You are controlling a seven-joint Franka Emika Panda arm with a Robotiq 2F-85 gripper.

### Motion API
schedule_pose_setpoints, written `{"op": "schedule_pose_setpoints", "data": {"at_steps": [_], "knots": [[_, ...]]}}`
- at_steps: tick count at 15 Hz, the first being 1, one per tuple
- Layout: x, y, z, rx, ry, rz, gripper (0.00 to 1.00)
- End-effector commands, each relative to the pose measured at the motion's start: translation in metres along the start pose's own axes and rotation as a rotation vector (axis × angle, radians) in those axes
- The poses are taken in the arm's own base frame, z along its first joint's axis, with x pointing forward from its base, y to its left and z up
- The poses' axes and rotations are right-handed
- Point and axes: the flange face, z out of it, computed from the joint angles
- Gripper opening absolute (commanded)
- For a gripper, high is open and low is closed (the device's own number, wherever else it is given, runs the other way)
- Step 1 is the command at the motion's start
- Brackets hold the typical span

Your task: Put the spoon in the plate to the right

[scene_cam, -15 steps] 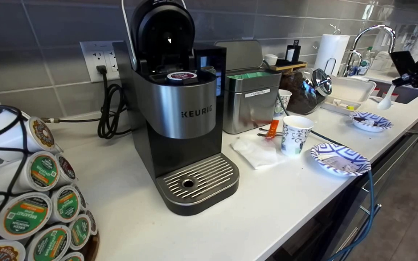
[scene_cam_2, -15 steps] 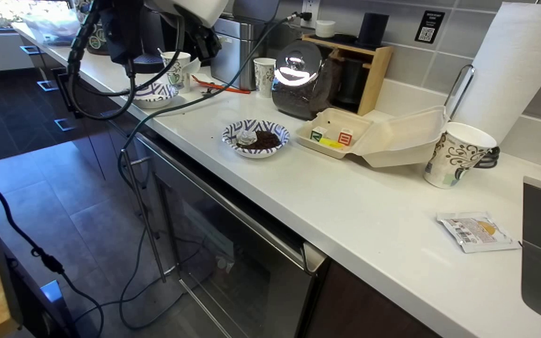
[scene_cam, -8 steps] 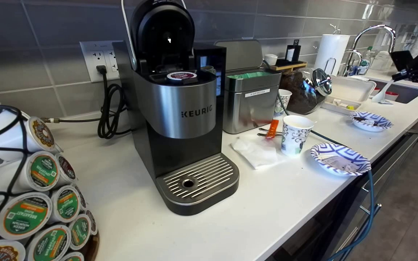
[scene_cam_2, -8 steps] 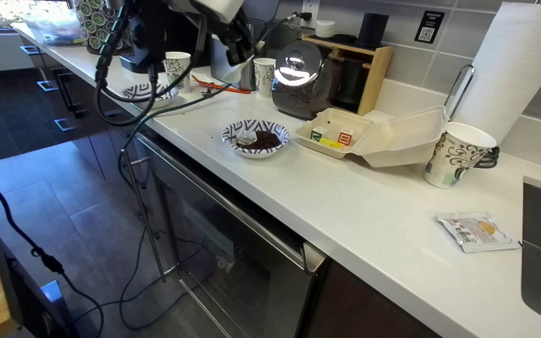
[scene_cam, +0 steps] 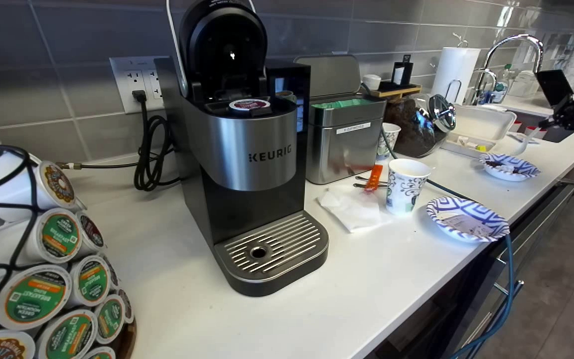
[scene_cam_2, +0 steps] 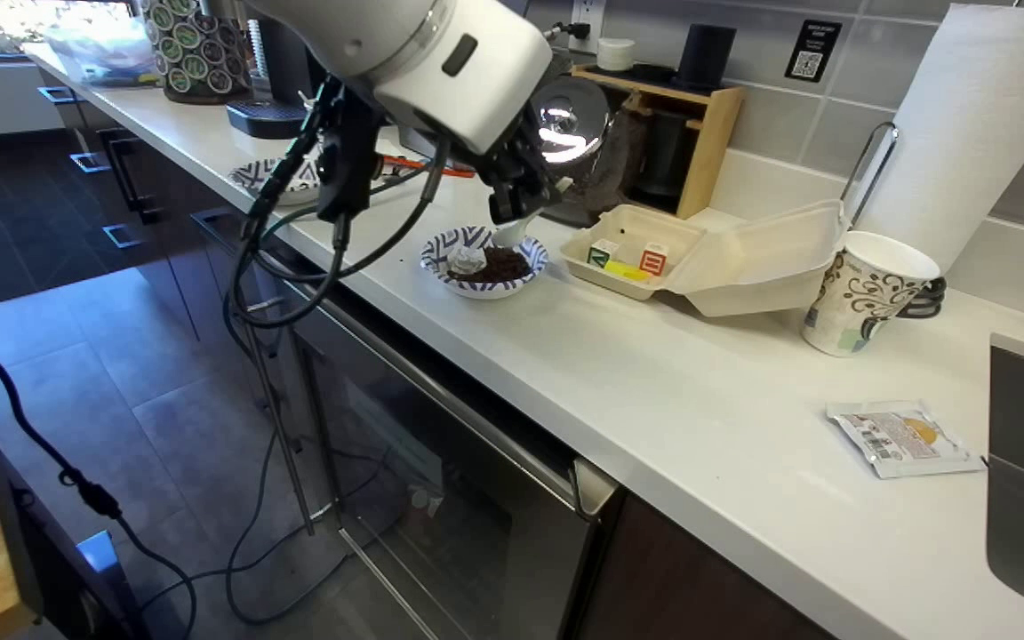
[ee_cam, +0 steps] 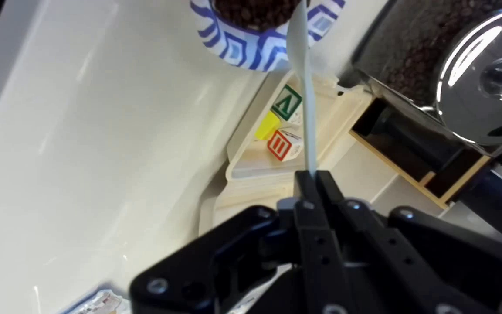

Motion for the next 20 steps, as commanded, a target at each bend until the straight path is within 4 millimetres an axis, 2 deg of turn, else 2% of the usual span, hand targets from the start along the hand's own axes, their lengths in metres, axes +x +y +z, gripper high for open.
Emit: {"op": "schedule_pose_setpoints", "data": {"at_steps": [1,5,6,7,10,12,16,19,20], "knots": [[-0.005,0.015,0.024,-0.041,-0.007,0.014,0.01],[-0.015,0.017,0.037,-0.041,-0.046,0.022,0.02],[-0.016,0.016,0.039,-0.038,-0.055,0.027,0.3],[-0.017,0.015,0.04,-0.035,-0.062,0.033,0.31],[-0.021,0.013,0.032,-0.04,-0.056,0.06,0.53],[-0.031,0.015,0.017,-0.073,-0.057,0.092,0.68],[-0.08,0.033,-0.023,-0.216,-0.117,0.165,0.97],[-0.113,0.044,-0.053,-0.176,-0.185,0.187,1.0],[-0.088,0.044,-0.027,-0.209,-0.15,0.161,1.0]]}}
